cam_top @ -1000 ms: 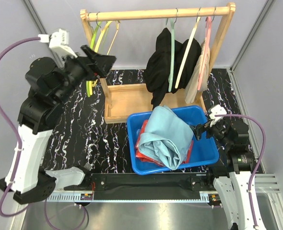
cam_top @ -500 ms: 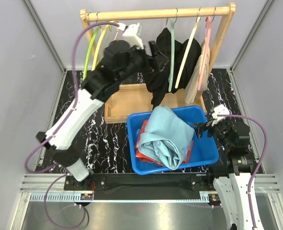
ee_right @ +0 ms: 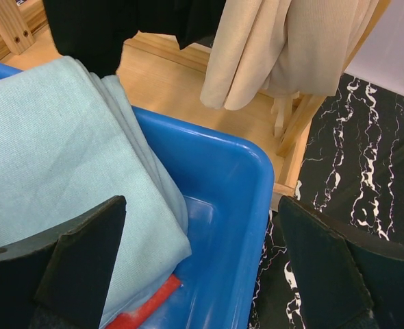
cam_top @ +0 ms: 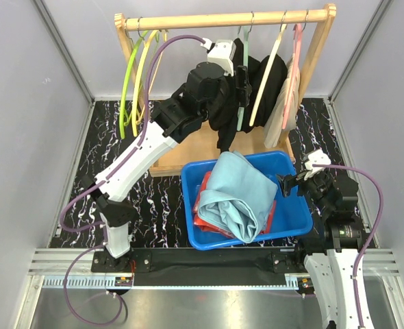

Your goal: Remove the trousers from the hanger

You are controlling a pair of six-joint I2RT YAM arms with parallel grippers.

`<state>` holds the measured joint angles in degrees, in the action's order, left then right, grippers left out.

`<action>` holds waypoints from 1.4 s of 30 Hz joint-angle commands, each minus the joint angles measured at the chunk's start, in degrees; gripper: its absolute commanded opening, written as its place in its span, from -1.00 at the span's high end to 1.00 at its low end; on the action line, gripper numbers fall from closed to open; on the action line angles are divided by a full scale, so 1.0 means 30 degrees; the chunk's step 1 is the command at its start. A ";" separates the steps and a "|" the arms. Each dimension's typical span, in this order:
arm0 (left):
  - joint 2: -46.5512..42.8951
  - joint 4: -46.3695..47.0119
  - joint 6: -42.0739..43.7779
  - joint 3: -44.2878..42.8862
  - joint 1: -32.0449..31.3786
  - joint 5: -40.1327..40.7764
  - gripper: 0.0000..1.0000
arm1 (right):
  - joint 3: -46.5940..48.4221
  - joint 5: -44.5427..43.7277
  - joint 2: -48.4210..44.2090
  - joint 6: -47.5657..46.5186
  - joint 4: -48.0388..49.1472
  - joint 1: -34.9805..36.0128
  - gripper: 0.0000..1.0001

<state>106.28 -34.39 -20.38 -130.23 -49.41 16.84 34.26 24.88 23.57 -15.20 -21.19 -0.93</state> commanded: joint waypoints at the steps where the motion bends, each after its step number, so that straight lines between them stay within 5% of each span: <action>1: 0.0547 0.0770 0.1342 -0.1148 0.0063 0.1739 -0.35 | -0.0082 -0.0209 -0.0094 0.0204 0.1057 -0.0101 -1.00; 10: 0.1809 0.0917 0.3655 -0.1939 0.0092 0.2940 0.03 | -0.0024 -0.0092 -0.0153 0.0204 0.0941 -0.0130 -1.00; 13: 0.1927 0.1297 0.4097 -0.2379 0.0180 0.3117 0.55 | -0.0024 -0.0062 -0.0182 0.0233 0.0940 -0.0159 -0.99; 14: 0.1927 0.1472 0.4128 -0.2554 0.0209 0.3320 1.00 | -0.0024 -0.0033 -0.0153 0.0175 0.0911 -0.0159 -0.99; 26: -0.0678 0.4197 0.5798 -0.3610 0.0385 0.4524 1.00 | 0.0122 0.0347 -0.0006 0.0146 0.0647 -0.0218 -0.99; 42: -0.4925 0.3848 0.3192 -0.0506 0.1645 0.2883 1.00 | 0.0796 0.2864 0.0111 -0.1172 -0.0553 -0.0247 -0.99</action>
<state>99.53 -41.56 -8.36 -130.19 -45.93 22.41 34.13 30.28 23.64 -17.06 -22.87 -1.28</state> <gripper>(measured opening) 0.156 0.994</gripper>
